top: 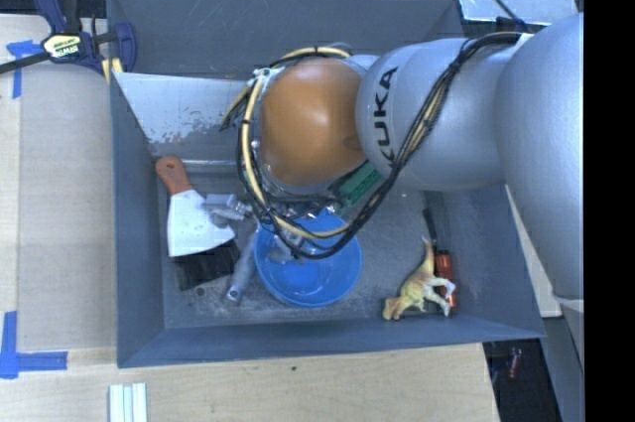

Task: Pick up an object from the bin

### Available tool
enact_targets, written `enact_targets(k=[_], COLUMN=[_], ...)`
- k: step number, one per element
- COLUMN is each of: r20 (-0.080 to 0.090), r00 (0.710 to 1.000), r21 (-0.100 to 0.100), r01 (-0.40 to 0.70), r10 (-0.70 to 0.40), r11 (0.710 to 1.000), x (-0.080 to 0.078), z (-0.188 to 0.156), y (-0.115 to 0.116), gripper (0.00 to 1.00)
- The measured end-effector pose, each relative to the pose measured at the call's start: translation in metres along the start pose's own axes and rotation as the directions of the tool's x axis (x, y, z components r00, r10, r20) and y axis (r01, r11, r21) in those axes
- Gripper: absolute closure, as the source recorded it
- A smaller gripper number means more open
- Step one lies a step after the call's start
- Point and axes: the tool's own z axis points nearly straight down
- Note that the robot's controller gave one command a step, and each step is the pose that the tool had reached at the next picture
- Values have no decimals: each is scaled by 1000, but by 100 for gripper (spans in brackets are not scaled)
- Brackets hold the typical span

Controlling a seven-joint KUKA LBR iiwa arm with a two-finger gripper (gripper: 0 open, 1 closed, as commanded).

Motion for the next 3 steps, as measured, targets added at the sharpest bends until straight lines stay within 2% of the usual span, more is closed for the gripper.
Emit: enact_targets(k=[1, 3], r20=[3, 3], r00=[865, 865], r21=[-11, -16], r01=[502, 501], r10=[-502, -501], r11=[865, 865], x=[2, 3], z=[-2, -8], y=[-36, -35], gripper=[100, 100])
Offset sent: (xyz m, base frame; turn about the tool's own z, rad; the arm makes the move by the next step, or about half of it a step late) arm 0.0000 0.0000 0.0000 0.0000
